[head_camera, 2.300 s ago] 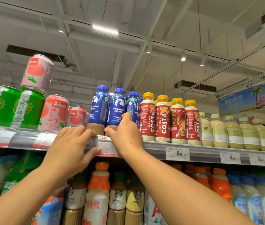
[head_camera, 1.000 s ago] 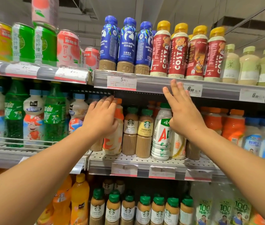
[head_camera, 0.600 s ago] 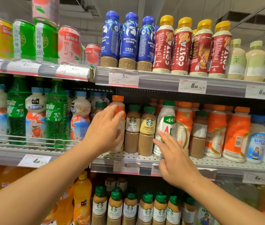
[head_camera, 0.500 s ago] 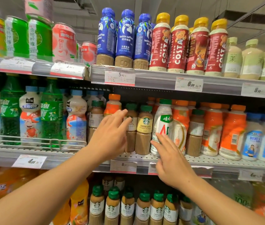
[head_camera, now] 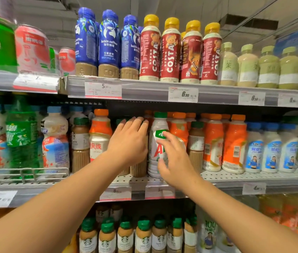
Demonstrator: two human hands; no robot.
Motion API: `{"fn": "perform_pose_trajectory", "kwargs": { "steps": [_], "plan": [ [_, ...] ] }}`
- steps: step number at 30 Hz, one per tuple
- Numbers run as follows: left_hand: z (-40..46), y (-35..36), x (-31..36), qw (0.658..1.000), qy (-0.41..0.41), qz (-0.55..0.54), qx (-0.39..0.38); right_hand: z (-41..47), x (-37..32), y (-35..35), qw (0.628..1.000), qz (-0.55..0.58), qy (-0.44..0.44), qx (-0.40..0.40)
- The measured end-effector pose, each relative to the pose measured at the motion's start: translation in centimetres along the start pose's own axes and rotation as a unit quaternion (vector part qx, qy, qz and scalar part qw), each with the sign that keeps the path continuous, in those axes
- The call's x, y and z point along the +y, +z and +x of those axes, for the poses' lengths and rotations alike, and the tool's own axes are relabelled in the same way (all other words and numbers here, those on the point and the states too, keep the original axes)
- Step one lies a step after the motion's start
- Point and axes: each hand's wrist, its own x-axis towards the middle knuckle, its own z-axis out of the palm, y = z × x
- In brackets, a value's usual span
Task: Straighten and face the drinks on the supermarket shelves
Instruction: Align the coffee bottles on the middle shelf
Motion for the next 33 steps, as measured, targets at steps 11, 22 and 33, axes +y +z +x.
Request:
{"fn": "perform_pose_trajectory", "kwargs": {
  "steps": [11,22,33],
  "plan": [
    [-0.3,0.4,-0.5,1.0,0.014,0.02,0.001,4.9,0.7,-0.3,0.993,-0.092,0.077,-0.018],
    [-5.7,-1.2,-4.8,0.998,0.035,0.018,0.041,4.4,1.8,0.9,0.995,-0.054,0.08,0.004],
    [-0.1,-2.3,-9.4,0.984,-0.175,0.008,0.012,3.4,1.4,1.0,0.993,-0.041,0.107,-0.019]
  ]
}}
